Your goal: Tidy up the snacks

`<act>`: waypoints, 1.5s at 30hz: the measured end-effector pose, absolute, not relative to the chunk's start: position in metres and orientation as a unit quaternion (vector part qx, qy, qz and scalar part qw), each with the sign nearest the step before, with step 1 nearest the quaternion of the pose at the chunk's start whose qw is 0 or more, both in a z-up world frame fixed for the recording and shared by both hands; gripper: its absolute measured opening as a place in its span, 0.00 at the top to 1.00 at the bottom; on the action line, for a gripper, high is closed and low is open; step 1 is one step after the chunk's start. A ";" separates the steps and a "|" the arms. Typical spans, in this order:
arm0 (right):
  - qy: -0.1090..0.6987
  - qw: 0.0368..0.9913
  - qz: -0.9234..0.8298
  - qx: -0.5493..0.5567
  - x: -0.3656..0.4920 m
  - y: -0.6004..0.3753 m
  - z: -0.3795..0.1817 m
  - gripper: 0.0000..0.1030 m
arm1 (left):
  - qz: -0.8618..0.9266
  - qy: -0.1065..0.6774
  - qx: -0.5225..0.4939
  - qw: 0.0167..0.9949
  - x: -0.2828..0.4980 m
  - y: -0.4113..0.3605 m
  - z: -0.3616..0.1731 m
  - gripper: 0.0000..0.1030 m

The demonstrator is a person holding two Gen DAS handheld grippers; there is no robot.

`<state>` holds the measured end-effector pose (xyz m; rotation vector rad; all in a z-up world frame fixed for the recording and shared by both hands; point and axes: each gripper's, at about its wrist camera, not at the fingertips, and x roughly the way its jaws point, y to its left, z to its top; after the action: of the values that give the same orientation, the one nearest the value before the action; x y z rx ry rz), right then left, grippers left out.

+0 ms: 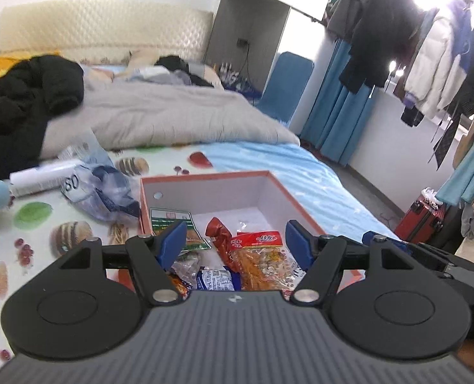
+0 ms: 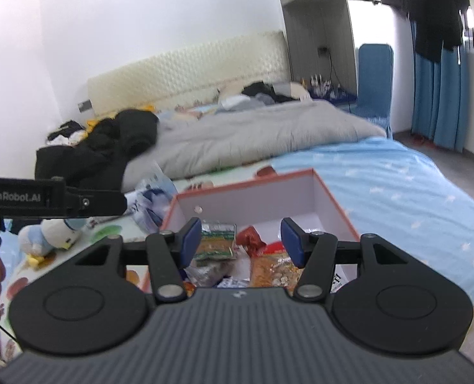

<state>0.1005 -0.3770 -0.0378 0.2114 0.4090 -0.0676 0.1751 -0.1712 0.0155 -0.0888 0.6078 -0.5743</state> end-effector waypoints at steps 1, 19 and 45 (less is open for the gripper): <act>0.199 0.974 -0.033 0.105 0.095 -0.376 -0.034 0.44 | -0.279 0.290 -0.043 0.914 0.166 -0.167 0.020 0.29; 0.169 0.981 -0.021 0.094 0.019 -0.339 -0.006 0.44 | -0.242 0.253 -0.059 0.935 0.058 -0.089 0.054 0.29; 0.216 0.970 -0.039 0.106 -0.003 -0.313 -0.050 0.43 | -0.217 0.309 -0.063 0.924 0.046 -0.076 -0.004 0.14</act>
<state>-0.0032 -0.3129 -0.0501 0.2148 0.4355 -0.0794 0.0462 -0.0757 -0.0038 -0.1294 0.6334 -0.4443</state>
